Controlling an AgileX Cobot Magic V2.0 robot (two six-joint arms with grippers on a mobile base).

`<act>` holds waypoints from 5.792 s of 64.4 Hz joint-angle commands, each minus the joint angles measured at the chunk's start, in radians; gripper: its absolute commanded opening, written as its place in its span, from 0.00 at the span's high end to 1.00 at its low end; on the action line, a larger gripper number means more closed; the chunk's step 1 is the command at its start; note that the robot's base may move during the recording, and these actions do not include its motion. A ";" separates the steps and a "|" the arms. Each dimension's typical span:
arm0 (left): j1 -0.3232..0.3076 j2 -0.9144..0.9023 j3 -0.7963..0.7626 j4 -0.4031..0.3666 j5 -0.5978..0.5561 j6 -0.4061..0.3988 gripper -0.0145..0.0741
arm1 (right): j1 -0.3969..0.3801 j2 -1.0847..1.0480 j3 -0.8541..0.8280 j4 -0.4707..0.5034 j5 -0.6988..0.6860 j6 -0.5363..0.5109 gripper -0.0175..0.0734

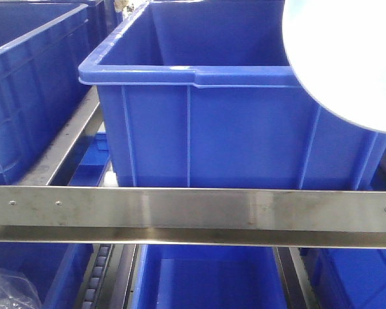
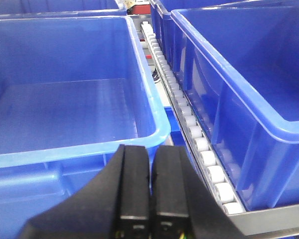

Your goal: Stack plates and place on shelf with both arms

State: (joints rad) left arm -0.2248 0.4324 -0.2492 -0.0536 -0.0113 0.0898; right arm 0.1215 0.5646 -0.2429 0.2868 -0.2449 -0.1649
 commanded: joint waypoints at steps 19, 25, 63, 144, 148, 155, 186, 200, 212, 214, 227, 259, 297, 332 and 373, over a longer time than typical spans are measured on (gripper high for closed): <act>0.002 0.004 -0.030 -0.001 -0.086 -0.009 0.74 | -0.005 -0.003 -0.032 -0.009 -0.106 -0.002 0.75; 0.002 0.004 -0.030 -0.001 -0.086 -0.009 0.74 | -0.005 -0.003 -0.032 -0.009 -0.106 -0.002 0.75; 0.002 0.004 -0.030 -0.001 -0.086 -0.009 0.74 | 0.062 0.201 -0.278 -0.139 -0.063 -0.002 0.75; 0.002 0.004 -0.030 -0.001 -0.086 -0.009 0.74 | -0.020 0.364 -0.451 -0.087 0.061 -0.003 0.75; 0.002 0.004 -0.030 -0.001 -0.086 -0.009 0.74 | -0.048 0.282 -0.391 -0.088 0.065 -0.003 0.75; 0.002 0.004 -0.030 -0.001 -0.086 -0.009 0.74 | -0.089 0.101 -0.275 -0.089 0.109 -0.003 0.75; 0.002 0.004 -0.030 -0.001 -0.086 -0.009 0.74 | -0.107 -0.416 -0.138 -0.082 0.425 -0.002 0.75; 0.002 0.004 -0.030 -0.001 -0.086 -0.009 0.74 | -0.107 -0.418 -0.138 -0.082 0.427 -0.002 0.75; 0.002 0.004 -0.030 -0.001 -0.086 -0.009 0.74 | -0.107 -0.418 -0.109 -0.082 0.381 -0.002 0.75; 0.002 0.004 -0.030 -0.001 -0.086 -0.009 0.74 | -0.107 -0.418 -0.089 -0.082 0.363 -0.002 0.75; 0.002 0.004 -0.030 -0.001 -0.086 -0.009 0.74 | -0.135 -0.499 0.077 -0.082 0.309 0.014 0.75; 0.002 0.006 -0.030 -0.001 -0.086 -0.009 0.74 | -0.155 -0.595 0.272 -0.157 0.245 0.055 0.75; 0.002 0.006 -0.030 -0.001 -0.086 -0.009 0.74 | -0.155 -0.595 0.272 -0.157 0.245 0.055 0.75; 0.103 -0.300 0.217 0.046 -0.126 -0.009 0.74 | -0.155 -0.595 0.272 -0.157 0.245 0.055 0.75; 0.116 -0.460 0.262 0.061 -0.004 -0.009 0.74 | -0.155 -0.594 0.272 -0.157 0.245 0.055 0.75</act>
State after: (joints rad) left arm -0.1110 -0.0042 0.0080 0.0066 0.0791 0.0898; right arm -0.0321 -0.0123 0.0286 0.1403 0.0915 -0.1095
